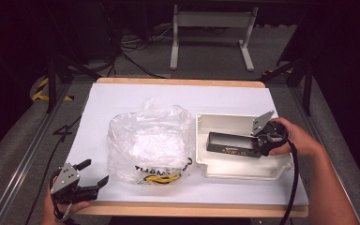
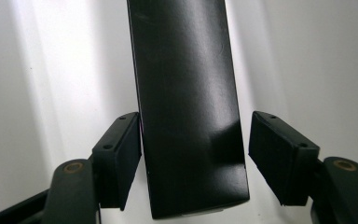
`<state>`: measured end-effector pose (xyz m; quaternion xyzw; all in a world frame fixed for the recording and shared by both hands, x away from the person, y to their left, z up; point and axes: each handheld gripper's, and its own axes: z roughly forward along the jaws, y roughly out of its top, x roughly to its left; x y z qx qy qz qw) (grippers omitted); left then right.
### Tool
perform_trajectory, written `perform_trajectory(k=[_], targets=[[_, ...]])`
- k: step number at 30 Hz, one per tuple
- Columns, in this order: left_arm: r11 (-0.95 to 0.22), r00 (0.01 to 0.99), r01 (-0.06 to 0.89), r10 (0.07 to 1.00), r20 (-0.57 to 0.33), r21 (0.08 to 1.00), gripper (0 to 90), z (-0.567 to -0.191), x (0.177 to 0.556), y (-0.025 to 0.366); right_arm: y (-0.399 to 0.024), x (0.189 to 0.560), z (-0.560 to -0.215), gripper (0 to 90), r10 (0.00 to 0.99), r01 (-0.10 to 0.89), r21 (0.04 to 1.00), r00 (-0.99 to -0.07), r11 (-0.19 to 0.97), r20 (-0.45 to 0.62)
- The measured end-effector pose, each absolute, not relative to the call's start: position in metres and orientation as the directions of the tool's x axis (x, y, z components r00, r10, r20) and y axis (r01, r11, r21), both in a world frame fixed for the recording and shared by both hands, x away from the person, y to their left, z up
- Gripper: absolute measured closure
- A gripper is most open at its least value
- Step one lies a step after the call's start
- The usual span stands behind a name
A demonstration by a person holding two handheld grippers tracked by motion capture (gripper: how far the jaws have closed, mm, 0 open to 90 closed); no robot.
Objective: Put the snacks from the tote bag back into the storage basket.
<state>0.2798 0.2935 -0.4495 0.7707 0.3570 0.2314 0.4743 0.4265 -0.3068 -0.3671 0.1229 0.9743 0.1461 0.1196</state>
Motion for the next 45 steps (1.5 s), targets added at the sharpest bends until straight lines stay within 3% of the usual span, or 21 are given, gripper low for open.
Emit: perform_trajectory(k=[17,28,36,45], targets=[[-0.299,0.649,0.311,0.76,0.028,0.902,14.6,-0.449,0.29,0.291,-0.315,0.413,-0.355,36.7,0.318,0.203,0.408,-0.918,0.89,-0.236],[-0.32,0.641,0.31,0.766,0.052,0.895,15.0,-0.449,0.302,0.287,-0.324,0.406,-0.348,33.6,0.464,0.269,0.535,-0.843,0.801,-0.272],[-0.321,0.639,0.312,0.767,0.053,0.894,14.9,-0.449,0.307,0.286,-0.329,0.398,-0.342,30.8,0.563,0.333,0.573,-0.776,0.749,-0.285],[-0.312,0.64,0.31,0.767,0.046,0.898,14.8,-0.448,0.31,0.287,-0.336,0.384,-0.336,26.2,0.605,0.35,0.601,-0.74,0.719,-0.292]])
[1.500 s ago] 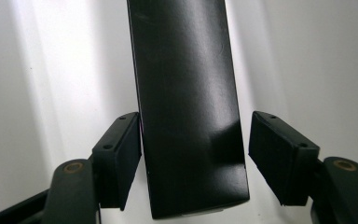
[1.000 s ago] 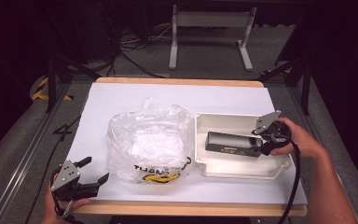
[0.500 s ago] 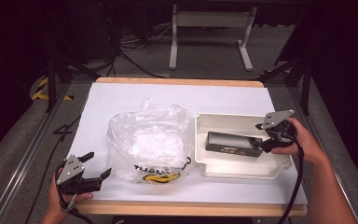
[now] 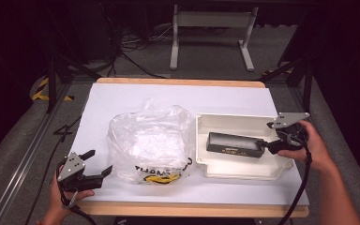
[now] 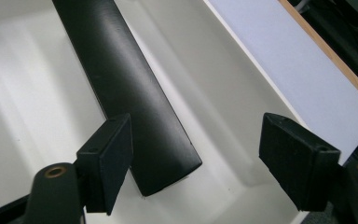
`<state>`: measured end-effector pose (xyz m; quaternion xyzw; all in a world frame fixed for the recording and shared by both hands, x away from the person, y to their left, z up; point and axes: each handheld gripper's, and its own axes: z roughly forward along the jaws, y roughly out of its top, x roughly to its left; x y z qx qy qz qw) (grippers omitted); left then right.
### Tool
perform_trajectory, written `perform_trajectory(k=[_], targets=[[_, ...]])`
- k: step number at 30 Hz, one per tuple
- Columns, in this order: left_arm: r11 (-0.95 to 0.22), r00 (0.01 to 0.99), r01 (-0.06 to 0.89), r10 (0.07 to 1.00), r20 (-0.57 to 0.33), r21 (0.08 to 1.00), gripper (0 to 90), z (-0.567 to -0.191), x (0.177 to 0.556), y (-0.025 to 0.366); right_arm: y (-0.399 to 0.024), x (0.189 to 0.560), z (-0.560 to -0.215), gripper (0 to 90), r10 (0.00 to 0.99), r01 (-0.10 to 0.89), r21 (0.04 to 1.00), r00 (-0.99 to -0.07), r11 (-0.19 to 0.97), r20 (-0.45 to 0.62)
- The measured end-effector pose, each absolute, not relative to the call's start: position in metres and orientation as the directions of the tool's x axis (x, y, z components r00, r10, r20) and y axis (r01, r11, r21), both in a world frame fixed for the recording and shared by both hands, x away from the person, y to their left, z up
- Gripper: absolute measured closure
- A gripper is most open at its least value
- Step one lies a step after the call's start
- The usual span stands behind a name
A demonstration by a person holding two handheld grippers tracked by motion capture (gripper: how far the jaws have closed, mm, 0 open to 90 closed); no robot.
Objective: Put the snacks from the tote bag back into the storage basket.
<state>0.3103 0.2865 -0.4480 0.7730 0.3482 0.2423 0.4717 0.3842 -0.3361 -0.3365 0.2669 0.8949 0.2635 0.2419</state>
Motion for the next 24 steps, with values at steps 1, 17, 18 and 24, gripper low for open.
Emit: perform_trajectory(k=[1,17,18,24], targets=[[-0.312,0.64,0.31,0.767,0.046,0.898,14.8,-0.448,0.31,0.286,-0.337,0.382,-0.336,25.6,0.606,0.349,0.602,-0.739,0.718,-0.294],[-0.303,0.654,0.304,0.756,0.033,0.903,14.6,-0.447,0.311,0.286,-0.353,0.358,-0.332,16.9,0.685,0.371,0.668,-0.669,0.645,-0.289],[-0.305,0.656,0.304,0.754,0.034,0.903,14.5,-0.447,0.311,0.286,-0.355,0.356,-0.332,15.9,0.692,0.376,0.673,-0.664,0.637,-0.284],[-0.299,0.657,0.301,0.754,0.03,0.906,14.2,-0.447,0.311,0.286,-0.361,0.347,-0.336,11.5,0.745,0.392,0.714,-0.609,0.58,-0.271]])
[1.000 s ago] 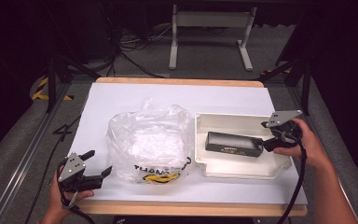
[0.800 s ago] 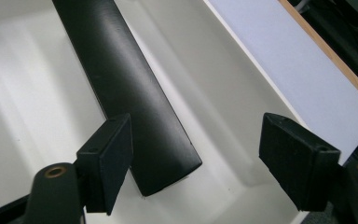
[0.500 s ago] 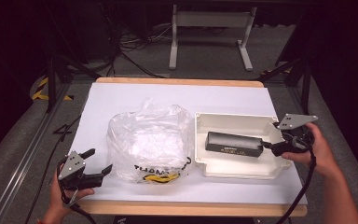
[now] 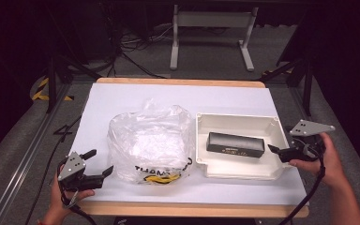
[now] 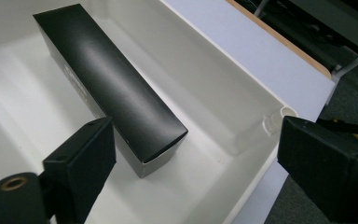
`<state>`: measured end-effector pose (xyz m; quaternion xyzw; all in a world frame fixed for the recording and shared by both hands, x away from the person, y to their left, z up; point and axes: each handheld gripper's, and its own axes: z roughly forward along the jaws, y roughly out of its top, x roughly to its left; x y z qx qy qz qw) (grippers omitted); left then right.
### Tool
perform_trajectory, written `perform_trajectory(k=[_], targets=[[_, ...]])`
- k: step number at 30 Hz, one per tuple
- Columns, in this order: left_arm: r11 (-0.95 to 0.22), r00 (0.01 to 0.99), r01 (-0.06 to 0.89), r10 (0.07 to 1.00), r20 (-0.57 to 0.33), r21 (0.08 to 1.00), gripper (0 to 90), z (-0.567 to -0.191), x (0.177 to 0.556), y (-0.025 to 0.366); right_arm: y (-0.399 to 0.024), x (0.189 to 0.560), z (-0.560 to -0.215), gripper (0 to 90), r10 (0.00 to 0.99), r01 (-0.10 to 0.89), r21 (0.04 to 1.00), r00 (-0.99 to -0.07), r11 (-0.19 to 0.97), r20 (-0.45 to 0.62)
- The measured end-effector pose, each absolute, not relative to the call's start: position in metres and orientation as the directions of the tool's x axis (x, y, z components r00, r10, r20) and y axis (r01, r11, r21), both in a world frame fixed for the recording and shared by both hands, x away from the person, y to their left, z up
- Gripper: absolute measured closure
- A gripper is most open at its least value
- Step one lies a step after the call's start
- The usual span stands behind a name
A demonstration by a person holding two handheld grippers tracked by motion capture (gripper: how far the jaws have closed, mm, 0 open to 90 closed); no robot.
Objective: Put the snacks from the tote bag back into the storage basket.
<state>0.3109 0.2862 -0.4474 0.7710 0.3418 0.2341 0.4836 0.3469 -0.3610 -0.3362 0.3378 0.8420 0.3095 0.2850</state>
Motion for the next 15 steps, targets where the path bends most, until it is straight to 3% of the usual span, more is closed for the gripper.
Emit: perform_trajectory(k=[15], targets=[[-0.285,0.655,0.303,0.756,0.018,0.909,13.7,-0.447,0.31,0.287,-0.364,0.325,-0.359,10.6,0.789,0.376,0.768,-0.556,0.519,-0.261]])
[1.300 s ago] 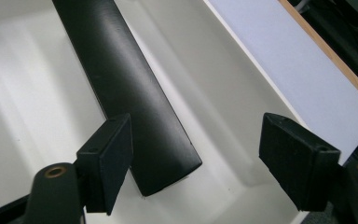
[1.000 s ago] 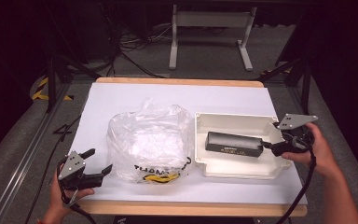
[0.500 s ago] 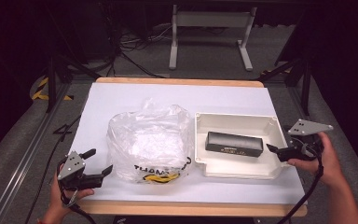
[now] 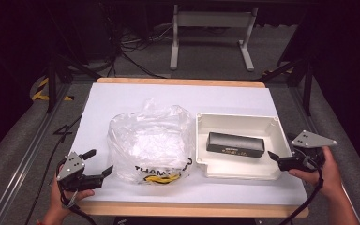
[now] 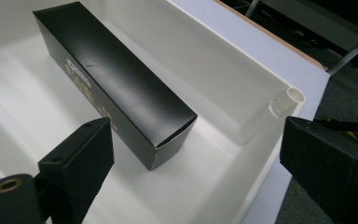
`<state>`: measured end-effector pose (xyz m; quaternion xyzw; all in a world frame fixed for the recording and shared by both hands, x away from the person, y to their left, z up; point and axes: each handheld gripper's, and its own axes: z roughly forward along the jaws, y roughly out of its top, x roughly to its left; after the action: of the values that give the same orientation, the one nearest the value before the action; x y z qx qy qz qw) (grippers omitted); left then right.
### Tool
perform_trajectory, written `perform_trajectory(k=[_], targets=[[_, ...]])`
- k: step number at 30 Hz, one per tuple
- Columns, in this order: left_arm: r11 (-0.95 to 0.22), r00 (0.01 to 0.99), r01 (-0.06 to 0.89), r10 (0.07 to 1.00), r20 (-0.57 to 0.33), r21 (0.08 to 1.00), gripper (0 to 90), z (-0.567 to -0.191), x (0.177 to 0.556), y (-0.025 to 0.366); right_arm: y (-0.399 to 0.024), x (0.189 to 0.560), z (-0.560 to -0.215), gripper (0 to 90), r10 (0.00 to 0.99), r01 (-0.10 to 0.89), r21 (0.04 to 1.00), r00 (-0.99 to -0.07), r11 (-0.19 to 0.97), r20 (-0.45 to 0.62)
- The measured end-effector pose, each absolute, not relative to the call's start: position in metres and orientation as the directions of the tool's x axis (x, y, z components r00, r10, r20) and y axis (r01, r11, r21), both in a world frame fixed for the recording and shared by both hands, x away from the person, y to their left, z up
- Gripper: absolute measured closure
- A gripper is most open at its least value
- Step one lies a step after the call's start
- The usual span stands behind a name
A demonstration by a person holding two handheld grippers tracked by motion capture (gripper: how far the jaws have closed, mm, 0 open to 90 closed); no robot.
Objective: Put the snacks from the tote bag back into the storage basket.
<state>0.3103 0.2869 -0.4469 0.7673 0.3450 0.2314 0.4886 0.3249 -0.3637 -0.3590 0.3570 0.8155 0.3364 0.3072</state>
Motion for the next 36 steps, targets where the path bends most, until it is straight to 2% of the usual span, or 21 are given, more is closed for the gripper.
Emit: perform_trajectory(k=[12,25,36], targets=[[-0.285,0.654,0.304,0.756,0.019,0.909,13.6,-0.447,0.311,0.288,-0.371,0.312,-0.376,9.4,0.825,0.387,0.8,-0.521,0.459,-0.221],[-0.287,0.645,0.301,0.763,0.027,0.91,13.4,-0.448,0.312,0.29,-0.377,0.296,-0.395,6.8,0.846,0.351,0.83,-0.474,0.434,-0.243],[-0.3,0.64,0.297,0.767,0.044,0.907,13.0,-0.451,0.316,0.294,-0.388,0.285,-0.415,6.2,0.872,0.347,0.86,-0.448,0.374,-0.198]])
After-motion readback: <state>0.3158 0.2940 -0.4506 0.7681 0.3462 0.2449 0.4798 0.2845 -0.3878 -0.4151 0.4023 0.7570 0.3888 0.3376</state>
